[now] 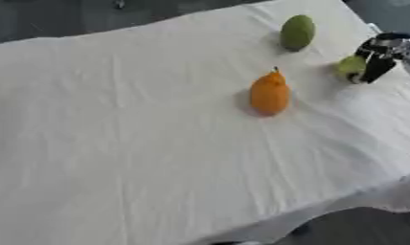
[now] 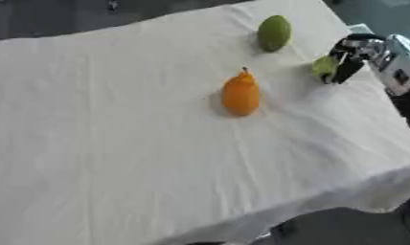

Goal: Pick up the objects with one hand, pass them to the other hand, and then place them into the box on the other side of the table.

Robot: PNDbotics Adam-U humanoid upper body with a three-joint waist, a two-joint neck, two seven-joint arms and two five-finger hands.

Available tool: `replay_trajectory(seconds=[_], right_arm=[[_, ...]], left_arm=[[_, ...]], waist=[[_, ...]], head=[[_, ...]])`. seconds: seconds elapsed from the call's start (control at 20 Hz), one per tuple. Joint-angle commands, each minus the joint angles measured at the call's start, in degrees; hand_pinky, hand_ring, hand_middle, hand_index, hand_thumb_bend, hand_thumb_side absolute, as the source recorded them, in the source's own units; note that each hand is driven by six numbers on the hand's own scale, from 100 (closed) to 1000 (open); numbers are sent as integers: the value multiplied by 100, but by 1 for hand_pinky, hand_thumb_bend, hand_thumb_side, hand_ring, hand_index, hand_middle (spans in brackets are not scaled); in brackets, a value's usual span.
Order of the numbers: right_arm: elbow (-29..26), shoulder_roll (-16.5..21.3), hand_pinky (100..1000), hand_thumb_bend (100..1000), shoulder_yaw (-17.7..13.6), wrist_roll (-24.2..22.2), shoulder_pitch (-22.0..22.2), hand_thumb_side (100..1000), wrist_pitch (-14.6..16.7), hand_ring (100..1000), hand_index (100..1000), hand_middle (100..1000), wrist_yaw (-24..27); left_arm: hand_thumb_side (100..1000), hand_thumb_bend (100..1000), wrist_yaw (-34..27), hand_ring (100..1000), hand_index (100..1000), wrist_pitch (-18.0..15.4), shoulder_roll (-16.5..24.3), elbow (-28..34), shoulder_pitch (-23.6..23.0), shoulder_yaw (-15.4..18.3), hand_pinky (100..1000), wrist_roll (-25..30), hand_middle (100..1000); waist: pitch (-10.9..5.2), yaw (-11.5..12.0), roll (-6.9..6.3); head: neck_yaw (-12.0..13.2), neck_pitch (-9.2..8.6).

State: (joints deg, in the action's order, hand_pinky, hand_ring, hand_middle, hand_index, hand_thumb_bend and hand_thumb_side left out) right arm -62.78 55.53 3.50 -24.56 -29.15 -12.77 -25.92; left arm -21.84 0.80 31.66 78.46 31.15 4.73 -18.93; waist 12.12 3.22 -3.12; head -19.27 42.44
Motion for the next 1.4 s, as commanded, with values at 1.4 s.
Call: replay_trajectory(seconds=[1.4], right_arm=[[-3779, -200, 741, 133, -182, 1819, 366, 100, -684, 607, 647, 517, 2721]], left_arm=[[587, 742, 94, 802, 893, 50, 410, 371, 63, -52, 728, 270, 827]], waist=[[-116, 19, 36]], head=[[171, -47]])
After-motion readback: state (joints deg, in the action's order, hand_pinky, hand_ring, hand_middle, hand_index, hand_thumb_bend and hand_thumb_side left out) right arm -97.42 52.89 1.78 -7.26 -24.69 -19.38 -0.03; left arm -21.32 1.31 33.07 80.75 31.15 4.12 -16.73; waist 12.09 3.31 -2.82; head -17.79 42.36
